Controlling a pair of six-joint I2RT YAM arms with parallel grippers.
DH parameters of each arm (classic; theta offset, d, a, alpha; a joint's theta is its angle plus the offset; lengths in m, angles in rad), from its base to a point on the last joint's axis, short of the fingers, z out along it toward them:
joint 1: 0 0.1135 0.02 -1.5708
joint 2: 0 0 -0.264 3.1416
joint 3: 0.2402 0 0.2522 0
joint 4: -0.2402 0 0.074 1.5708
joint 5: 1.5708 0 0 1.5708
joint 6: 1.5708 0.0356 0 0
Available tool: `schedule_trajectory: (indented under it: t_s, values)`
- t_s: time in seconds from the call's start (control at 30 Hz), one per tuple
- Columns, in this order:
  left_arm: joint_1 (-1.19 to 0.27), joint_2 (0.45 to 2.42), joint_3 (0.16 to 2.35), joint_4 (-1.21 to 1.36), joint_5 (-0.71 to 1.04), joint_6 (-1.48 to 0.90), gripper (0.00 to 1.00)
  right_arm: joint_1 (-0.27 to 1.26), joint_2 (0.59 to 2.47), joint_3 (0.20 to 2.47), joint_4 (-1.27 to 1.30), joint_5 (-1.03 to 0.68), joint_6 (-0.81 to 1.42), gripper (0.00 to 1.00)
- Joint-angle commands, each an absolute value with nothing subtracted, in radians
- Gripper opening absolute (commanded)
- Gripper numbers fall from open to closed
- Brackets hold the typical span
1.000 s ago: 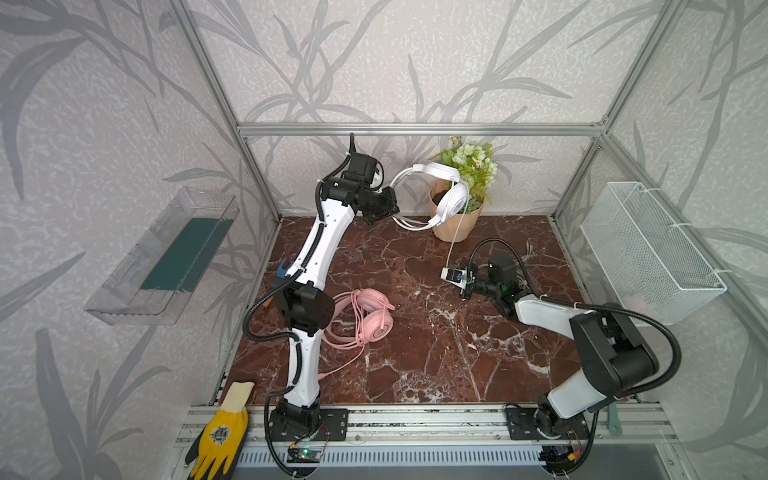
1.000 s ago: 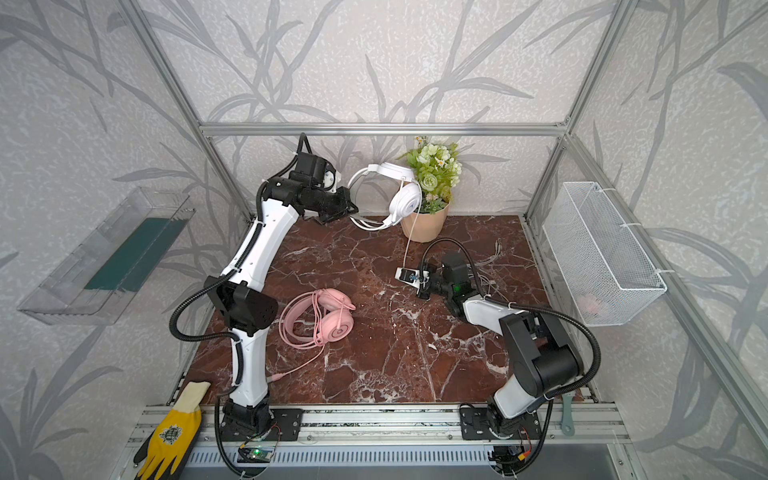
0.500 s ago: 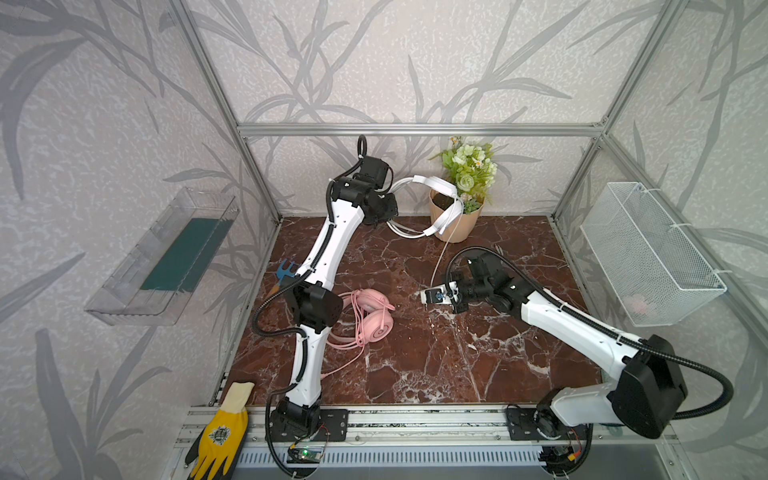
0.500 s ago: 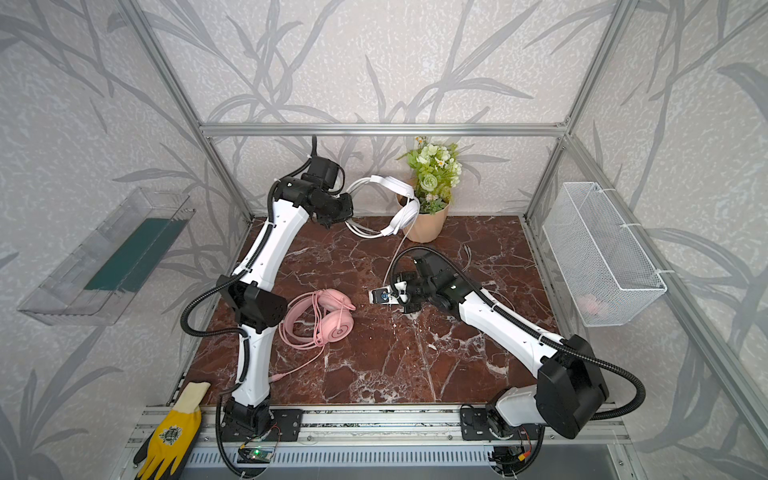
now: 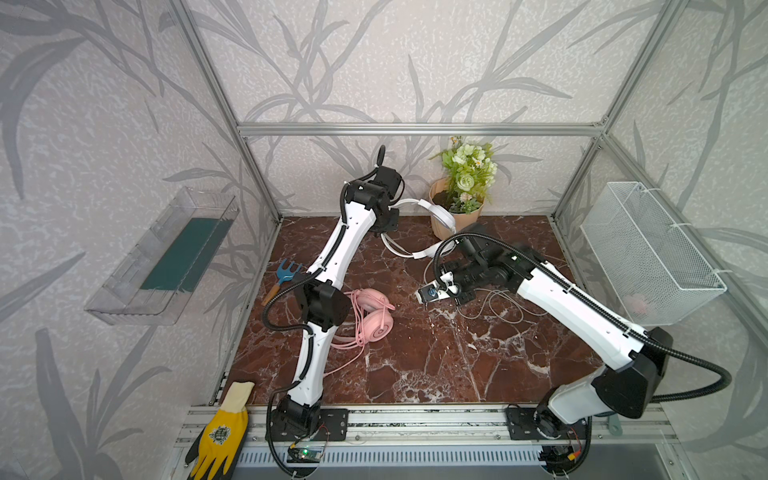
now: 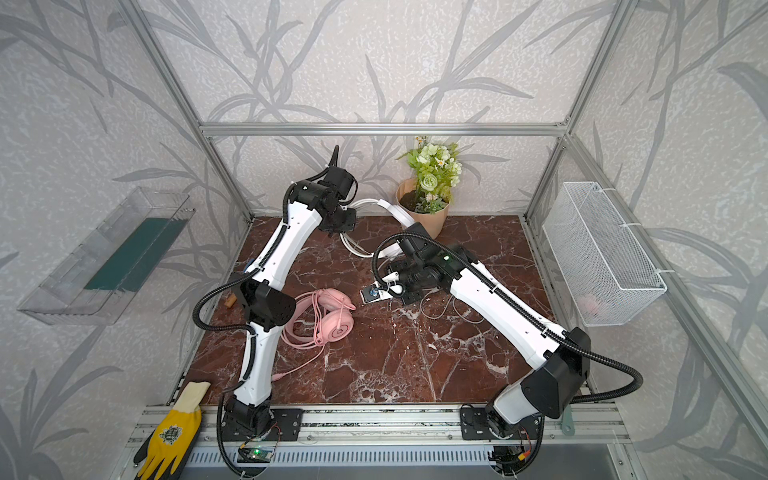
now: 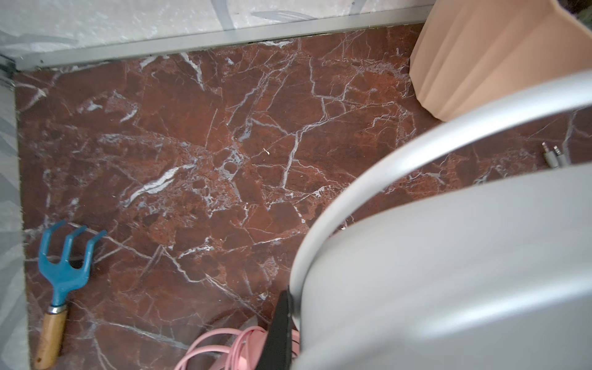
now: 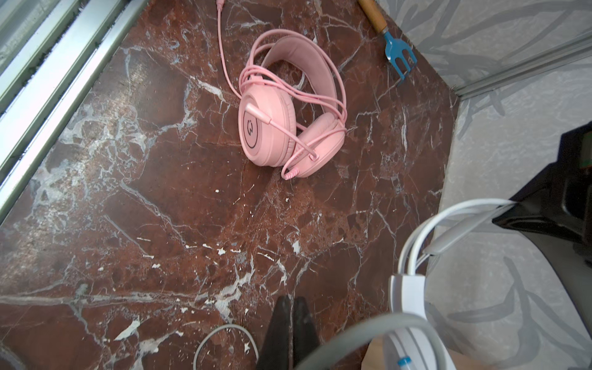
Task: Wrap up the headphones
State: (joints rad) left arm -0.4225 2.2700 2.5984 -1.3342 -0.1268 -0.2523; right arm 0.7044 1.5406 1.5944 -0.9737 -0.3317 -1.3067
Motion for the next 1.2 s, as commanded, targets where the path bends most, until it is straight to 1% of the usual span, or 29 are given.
schedule_trajectory:
  t_s: [0.0,0.13,0.23,0.4,0.63,0.9,1.17]
  values:
    - [-0.447,2.257,2.594,-1.352,-0.148,-0.148,0.0,0.709,1.574,1.679,-1.183,-0.266,-1.366,0.0]
    - [-0.461,2.256,2.568,-1.356,-0.169,-0.065,0.0,0.706,1.626,1.787,-1.311,-0.23,-1.389,0.0]
    - [-0.462,2.255,2.556,-1.358,-0.166,-0.029,0.0,0.706,1.65,1.836,-1.348,-0.203,-1.406,0.0]
    - [-0.464,2.239,2.522,-1.351,-0.13,0.026,0.0,0.691,1.644,1.845,-1.293,-0.163,-1.45,0.0]
    - [-0.467,2.201,2.431,-1.316,-0.037,0.092,0.0,0.623,1.668,1.847,-1.159,-0.159,-1.52,0.0]
    - [-0.485,2.067,2.203,-1.173,0.043,0.183,0.0,0.508,1.723,1.861,-1.033,-0.251,-1.575,0.0]
    - [-0.49,2.007,2.11,-1.111,0.123,0.209,0.0,0.414,1.875,1.961,-1.019,-0.398,-1.558,0.0]
